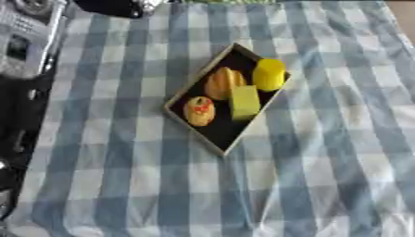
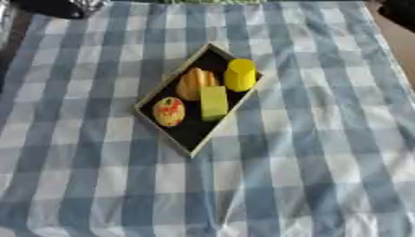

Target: Pick up objects on the table and place them in the box.

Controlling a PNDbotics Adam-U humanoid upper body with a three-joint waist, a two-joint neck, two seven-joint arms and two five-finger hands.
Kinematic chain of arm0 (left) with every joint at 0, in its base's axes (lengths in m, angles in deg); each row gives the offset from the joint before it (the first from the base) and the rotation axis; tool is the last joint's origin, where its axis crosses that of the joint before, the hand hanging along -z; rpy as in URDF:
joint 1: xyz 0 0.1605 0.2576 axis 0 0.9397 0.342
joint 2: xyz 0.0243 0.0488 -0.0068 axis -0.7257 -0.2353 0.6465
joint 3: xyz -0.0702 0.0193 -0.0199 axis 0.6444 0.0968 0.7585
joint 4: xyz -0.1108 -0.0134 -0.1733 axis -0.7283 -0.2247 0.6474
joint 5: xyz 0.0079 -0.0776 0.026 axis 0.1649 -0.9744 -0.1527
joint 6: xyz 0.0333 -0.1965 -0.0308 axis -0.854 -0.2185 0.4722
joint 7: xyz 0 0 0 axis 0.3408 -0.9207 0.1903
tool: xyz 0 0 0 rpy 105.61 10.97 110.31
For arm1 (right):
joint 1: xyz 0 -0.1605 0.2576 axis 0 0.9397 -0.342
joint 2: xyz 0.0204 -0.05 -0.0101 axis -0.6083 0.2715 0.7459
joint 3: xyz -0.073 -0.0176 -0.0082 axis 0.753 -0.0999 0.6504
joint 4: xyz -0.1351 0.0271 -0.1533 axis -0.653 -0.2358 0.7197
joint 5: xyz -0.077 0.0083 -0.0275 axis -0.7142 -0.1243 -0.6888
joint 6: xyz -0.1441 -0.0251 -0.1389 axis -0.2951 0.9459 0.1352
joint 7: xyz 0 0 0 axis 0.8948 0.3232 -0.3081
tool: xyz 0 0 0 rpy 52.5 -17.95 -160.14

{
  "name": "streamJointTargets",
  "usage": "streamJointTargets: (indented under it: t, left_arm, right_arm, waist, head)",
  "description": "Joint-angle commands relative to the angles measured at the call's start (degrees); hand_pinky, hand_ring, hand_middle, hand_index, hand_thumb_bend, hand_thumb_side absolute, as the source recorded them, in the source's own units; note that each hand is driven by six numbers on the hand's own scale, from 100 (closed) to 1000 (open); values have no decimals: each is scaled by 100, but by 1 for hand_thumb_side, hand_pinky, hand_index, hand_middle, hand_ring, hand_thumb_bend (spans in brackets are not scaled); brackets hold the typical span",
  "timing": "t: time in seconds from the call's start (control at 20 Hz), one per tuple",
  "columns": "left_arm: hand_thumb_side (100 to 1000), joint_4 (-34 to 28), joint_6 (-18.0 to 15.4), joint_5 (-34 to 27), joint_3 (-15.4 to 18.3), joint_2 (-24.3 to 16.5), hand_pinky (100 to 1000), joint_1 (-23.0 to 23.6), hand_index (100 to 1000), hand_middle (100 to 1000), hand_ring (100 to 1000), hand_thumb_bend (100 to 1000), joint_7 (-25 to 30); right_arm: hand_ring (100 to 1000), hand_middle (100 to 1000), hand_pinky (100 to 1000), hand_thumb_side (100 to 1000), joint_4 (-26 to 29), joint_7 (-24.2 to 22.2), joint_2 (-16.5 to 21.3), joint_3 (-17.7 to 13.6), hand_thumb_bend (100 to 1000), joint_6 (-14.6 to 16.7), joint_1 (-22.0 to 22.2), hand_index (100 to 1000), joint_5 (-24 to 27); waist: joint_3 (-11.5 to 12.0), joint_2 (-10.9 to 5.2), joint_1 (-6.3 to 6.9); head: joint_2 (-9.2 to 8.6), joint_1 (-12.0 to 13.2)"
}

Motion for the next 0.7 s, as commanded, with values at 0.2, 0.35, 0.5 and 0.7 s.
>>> streamJointTargets:
  t: [0.2, 0.35, 0.5, 0.7]
  left_arm:
    - [501, -849, 398, -754, 595, -1093, 819, 984, 830, 692, 759, 100, -1603]
    - [527, -1090, 397, -963, 881, -1396, 815, 1723, 827, 687, 755, 100, -2186]
    - [573, -1272, 369, -1106, 1167, -1477, 811, 2383, 823, 681, 749, 100, -2664]
    - [627, -1406, 328, -1220, 1477, -1371, 807, 3075, 820, 675, 745, 100, -3106]
  right_arm:
    - [991, 649, 886, 474, 94, 280, 219, -210, 100, 99, 126, 785, 57]
    - [990, 649, 886, 470, 94, 470, 215, -276, 100, 212, 223, 787, 92]
    - [989, 652, 888, 477, 94, 625, 192, -311, 100, 335, 301, 790, 128]
    - [987, 653, 887, 470, 94, 776, 153, -336, 100, 494, 375, 793, 168]
  waist:
    - [81, -189, -52]
    - [136, -194, -114]
    - [180, -205, -179]
    - [229, -222, -246]
  head:
    - [23, -102]
    - [23, -96]
    - [23, -96]
    - [23, -97]
